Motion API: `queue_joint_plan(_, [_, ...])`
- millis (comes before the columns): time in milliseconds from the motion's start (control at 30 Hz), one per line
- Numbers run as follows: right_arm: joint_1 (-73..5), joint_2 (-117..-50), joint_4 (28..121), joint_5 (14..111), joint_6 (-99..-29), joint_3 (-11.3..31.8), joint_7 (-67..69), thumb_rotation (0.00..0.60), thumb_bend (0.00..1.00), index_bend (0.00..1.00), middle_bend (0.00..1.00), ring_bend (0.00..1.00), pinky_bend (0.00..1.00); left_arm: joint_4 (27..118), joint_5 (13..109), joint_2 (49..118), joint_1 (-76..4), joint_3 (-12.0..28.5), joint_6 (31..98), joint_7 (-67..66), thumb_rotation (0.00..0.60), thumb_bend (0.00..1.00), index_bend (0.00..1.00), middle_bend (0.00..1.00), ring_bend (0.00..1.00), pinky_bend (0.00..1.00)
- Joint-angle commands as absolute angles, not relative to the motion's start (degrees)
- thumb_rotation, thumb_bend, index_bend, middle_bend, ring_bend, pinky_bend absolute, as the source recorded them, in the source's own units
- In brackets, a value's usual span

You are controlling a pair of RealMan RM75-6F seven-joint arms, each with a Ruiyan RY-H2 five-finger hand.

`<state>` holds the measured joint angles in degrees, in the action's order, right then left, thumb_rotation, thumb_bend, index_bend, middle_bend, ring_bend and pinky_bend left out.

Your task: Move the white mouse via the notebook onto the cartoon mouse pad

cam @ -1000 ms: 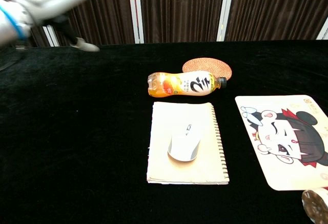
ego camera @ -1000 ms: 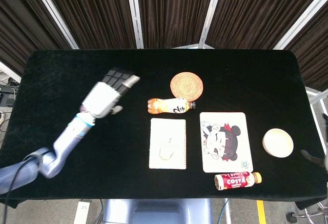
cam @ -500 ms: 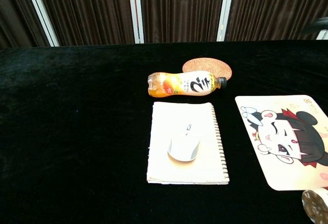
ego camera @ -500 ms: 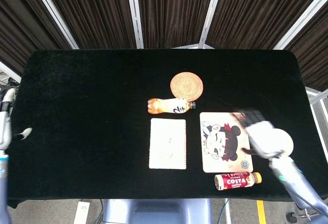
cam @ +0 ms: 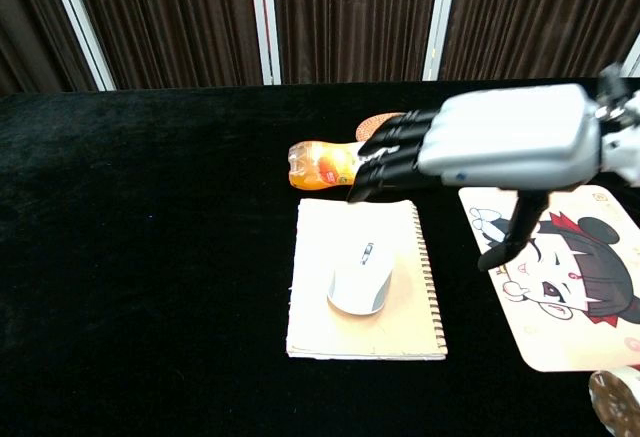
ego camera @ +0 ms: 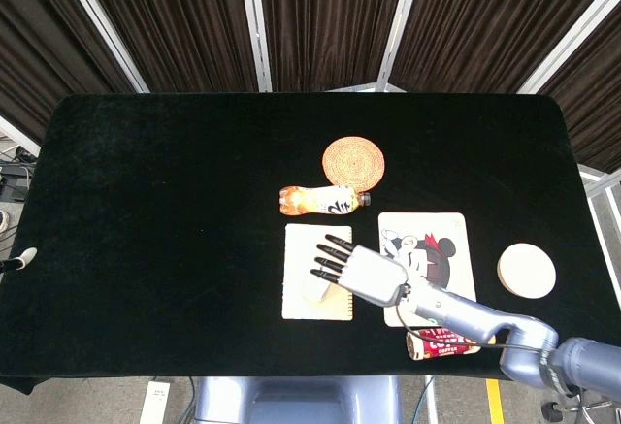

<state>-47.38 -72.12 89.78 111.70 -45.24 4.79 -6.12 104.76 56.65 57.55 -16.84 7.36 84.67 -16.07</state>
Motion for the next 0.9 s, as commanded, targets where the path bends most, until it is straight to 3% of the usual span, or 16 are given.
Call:
queue_joint_plan(33, [-49.7, -75.2, 87.6, 111.2, -41.8, 4.4, -9.3, 0.6, 0.0, 0.12, 0.14, 0.0, 0.0, 104.2, 56.7, 57.7, -16.7, 7.6, 83.9, -15.8, 0.6, 0.0, 0.0, 0.0, 0.0, 0.0])
queue_joint_plan(333, [-51.9, -80.8, 85.8, 107.3, -39.4, 4.8, -16.0, 0.6, 0.0, 0.14, 0.15, 0.0, 0.0, 103.6, 56.6, 58.0, -16.6, 8.4, 81.2, -15.5, 0.6, 0.0, 0.0, 0.0, 0.0, 0.0])
queue_joint_plan(667, [-52.4, -82.8, 82.0, 105.9, -39.6, 1.7, -18.5, 0.6, 0.0, 0.15, 0.17, 0.0, 0.0, 103.0, 56.9, 58.0, -16.5, 9.0, 79.5, -15.0, 0.6, 0.0, 0.0, 0.0, 0.0, 0.0])
queue_joint_plan(900, [-53.1, -85.2, 77.6, 107.6, -42.7, -0.5, -17.4, 0.6, 0.04, 0.21, 0.23, 0.05, 0.14, 102.7, 56.7, 57.7, -16.2, 9.7, 78.8, -14.1, 0.6, 0.0, 0.0, 0.0, 0.0, 0.0])
